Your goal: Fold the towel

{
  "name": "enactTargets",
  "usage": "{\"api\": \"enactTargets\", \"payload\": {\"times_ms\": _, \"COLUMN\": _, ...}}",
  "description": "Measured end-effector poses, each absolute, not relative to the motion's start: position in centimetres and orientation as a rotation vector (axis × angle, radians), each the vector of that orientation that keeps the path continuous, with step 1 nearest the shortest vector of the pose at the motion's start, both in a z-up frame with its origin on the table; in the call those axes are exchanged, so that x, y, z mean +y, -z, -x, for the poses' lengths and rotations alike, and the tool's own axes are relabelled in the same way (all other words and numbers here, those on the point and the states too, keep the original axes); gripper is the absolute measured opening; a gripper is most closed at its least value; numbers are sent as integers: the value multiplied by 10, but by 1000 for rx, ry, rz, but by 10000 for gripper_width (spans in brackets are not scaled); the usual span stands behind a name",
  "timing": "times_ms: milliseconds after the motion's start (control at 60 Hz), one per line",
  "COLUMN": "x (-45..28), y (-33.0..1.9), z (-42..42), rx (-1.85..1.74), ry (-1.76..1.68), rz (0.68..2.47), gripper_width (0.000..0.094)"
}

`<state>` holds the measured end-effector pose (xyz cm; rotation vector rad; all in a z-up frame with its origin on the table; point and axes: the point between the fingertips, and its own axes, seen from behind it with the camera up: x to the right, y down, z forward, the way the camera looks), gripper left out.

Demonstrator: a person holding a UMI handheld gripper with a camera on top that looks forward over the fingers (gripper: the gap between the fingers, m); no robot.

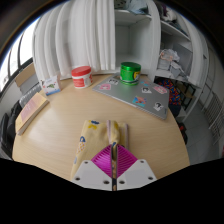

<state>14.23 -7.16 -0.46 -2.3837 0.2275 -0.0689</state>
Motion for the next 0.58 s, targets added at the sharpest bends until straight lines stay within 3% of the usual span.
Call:
{"api": "enactTargets", "payload": {"times_ms": 133, "x": -67, "y": 9, "z": -147, "rx": 166, "ry": 58, "rz": 2375, "gripper_width": 44}}
{"api": "enactTargets", "payload": {"times_ms": 183, "x": -71, "y": 8, "z": -148, "rx": 166, "ry": 47, "rz": 2393, "gripper_width": 120}}
{"api": "enactTargets", "payload": {"times_ms": 233, "x": -78, "y": 4, "z": -149, "rx": 181, "ry": 23, "rz": 2408, "gripper_width": 308}}
{"api": "enactTargets", "payload": {"times_ms": 317, "x": -90, "y": -14, "z": -153, "rx": 210, "ry": -22, "rz": 2402, "gripper_width": 860}}
{"api": "enactTargets", "payload": {"times_ms": 367, "x": -101, "y": -24, "z": -155, "rx": 217, "ry": -48, "rz": 2394, "gripper_width": 804}}
{"api": "enactTargets", "payload": {"times_ms": 583, "x": -157, "y": -60, "z": -181, "rx": 336, "ry": -94, "rz": 2368, "gripper_width": 835}}
